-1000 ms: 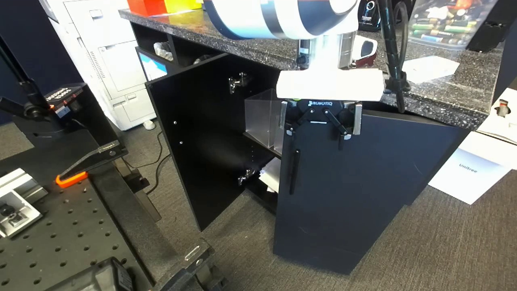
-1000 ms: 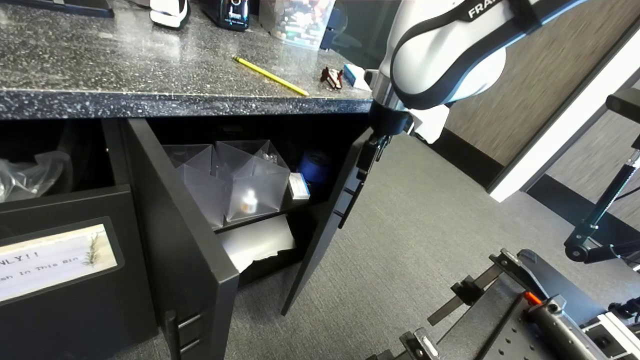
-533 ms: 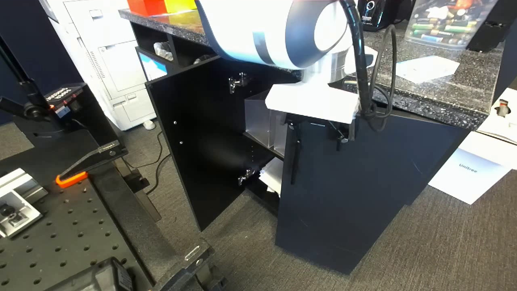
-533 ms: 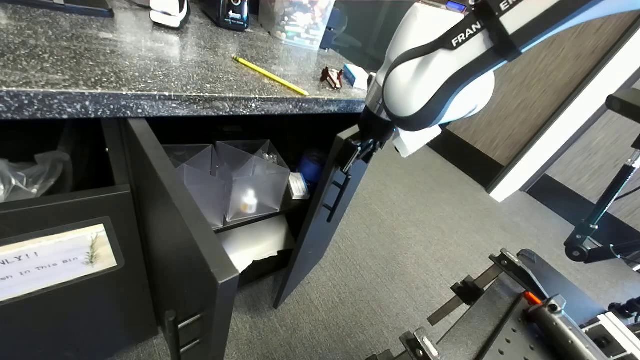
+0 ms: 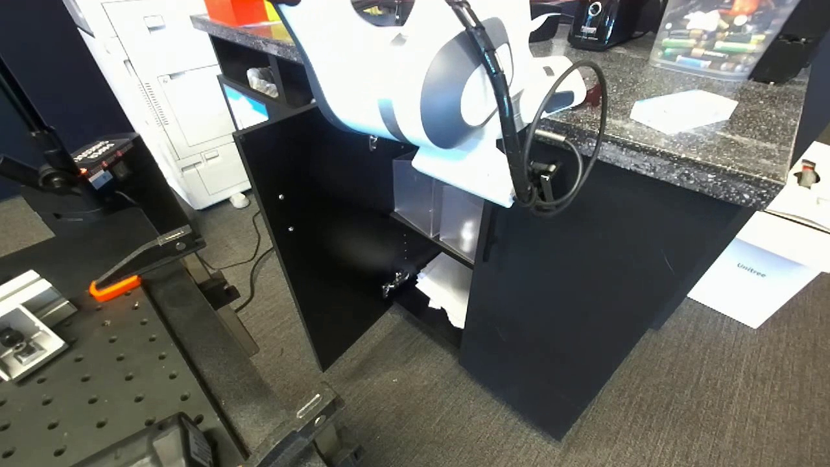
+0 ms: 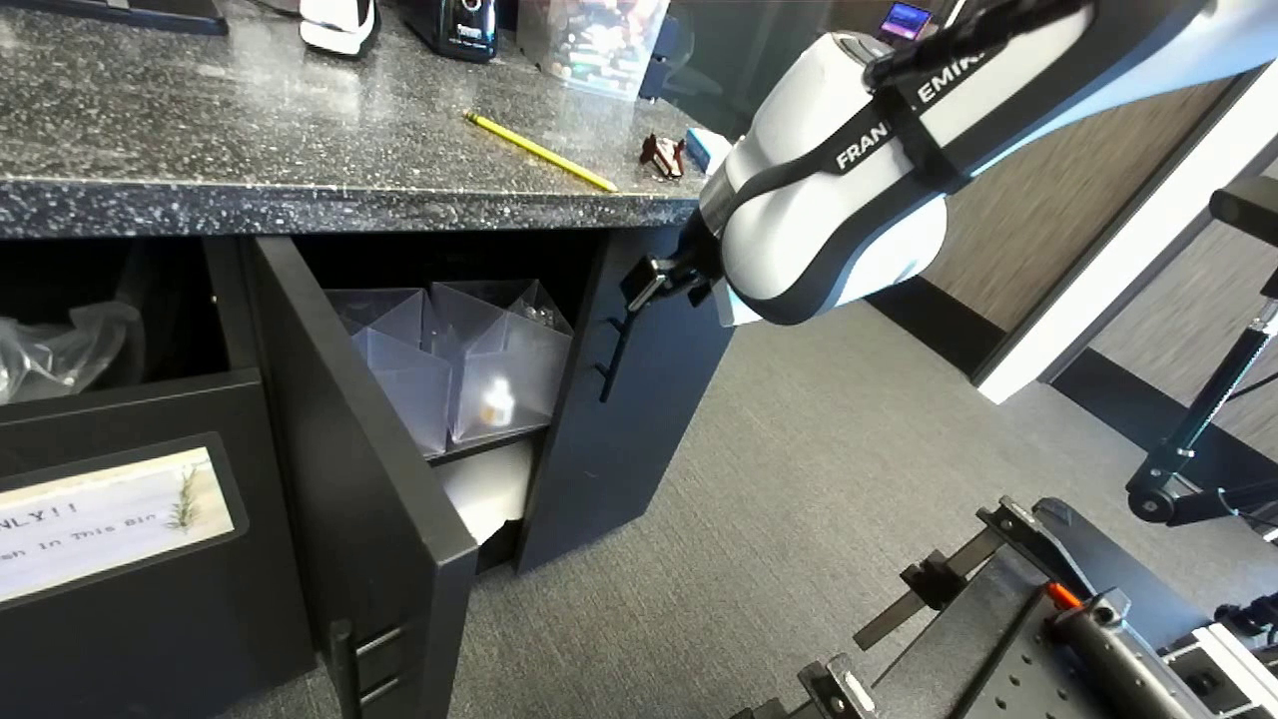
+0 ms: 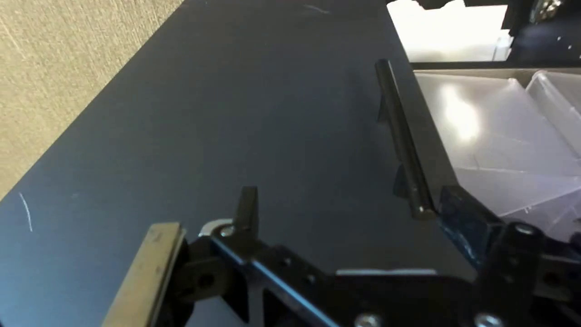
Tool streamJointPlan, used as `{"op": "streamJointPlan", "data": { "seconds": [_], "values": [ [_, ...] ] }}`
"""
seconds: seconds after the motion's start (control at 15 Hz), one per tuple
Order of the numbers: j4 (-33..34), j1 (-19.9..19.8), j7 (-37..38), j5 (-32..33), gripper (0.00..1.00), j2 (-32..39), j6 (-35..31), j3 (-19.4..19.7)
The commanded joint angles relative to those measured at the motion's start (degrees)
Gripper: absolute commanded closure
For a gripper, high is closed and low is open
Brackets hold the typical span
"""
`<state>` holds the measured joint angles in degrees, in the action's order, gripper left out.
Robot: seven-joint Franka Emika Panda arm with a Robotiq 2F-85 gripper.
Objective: Close the right door of the cabinet
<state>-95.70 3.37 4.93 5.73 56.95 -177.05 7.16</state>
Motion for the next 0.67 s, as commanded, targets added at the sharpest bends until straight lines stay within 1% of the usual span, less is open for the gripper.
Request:
{"op": "streamJointPlan", "data": {
  "seconds": [0.0,0.13,0.27,0.33,0.47,0.53,0.6],
  "values": [
    [-1.88,5.31,3.77,-3.14,0.0,0.12,-2.27,5.88],
    [-5.3,3.77,2.14,-3.07,0.0,-3.17,2.64,3.31],
    [-11.53,0.49,-0.96,-2.23,0.0,-8.54,8.52,-0.57],
    [-15.21,-0.52,-2.27,-1.87,0.0,-11.18,10.25,-1.38],
    [-20.91,-4.85,-7.24,-1.73,0.0,-15.85,13.58,-5.57],
    [-12.74,-0.92,-2.86,-1.89,0.0,-8.28,10.45,-1.66],
    [-15.5,-2.45,-4.51,-1.91,0.0,-10.6,11.63,-3.13]
  ]
}}
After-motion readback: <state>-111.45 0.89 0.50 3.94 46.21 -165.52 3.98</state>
